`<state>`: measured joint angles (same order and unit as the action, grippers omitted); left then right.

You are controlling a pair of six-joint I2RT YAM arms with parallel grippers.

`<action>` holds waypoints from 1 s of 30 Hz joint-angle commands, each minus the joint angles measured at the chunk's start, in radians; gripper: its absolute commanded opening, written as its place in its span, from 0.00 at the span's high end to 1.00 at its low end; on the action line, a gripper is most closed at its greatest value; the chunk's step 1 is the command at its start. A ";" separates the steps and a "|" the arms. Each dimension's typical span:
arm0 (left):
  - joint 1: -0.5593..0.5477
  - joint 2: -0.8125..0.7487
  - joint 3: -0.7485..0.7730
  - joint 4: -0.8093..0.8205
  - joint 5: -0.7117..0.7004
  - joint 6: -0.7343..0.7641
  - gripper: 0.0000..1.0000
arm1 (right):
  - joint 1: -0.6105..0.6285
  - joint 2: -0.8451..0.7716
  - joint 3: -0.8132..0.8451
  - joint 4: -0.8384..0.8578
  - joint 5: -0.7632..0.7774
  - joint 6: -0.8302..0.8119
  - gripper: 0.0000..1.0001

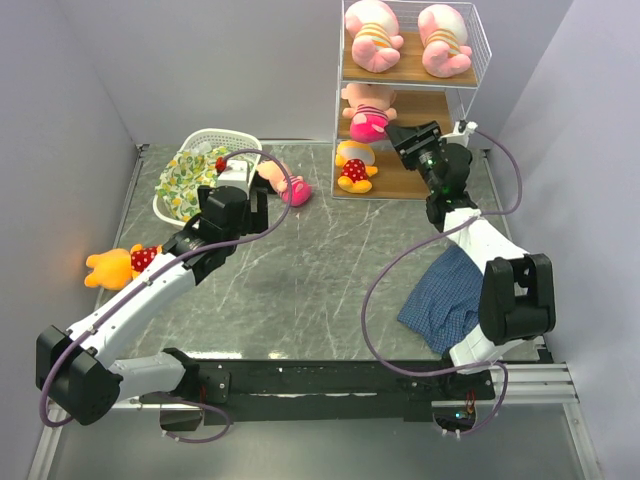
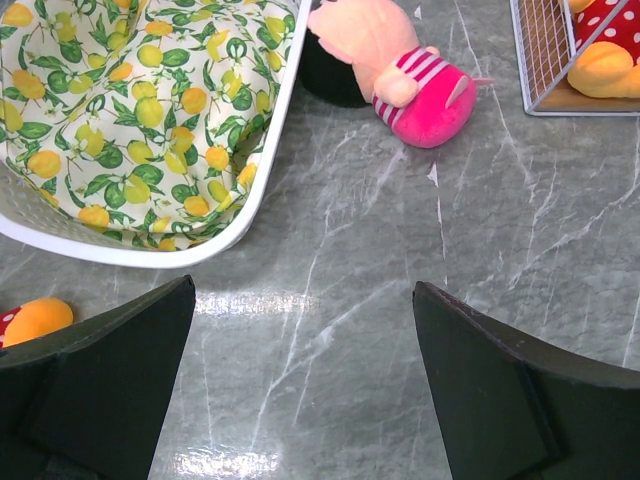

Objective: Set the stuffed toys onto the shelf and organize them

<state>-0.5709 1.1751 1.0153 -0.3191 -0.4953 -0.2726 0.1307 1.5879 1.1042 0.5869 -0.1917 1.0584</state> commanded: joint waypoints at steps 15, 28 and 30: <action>-0.012 -0.022 -0.003 0.025 -0.032 0.019 0.04 | 0.079 0.098 0.201 -0.131 0.109 0.003 0.49; -0.012 -0.009 -0.004 0.026 -0.045 0.019 0.04 | 0.075 0.175 0.316 -0.171 0.104 -0.012 0.49; -0.012 -0.002 -0.003 0.025 -0.054 0.016 0.04 | 0.070 0.146 0.303 -0.176 0.100 -0.017 0.44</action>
<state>-0.5785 1.1751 1.0138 -0.3191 -0.5213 -0.2703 0.2104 1.7718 1.3632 0.3962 -0.0959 1.0664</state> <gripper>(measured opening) 0.967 0.533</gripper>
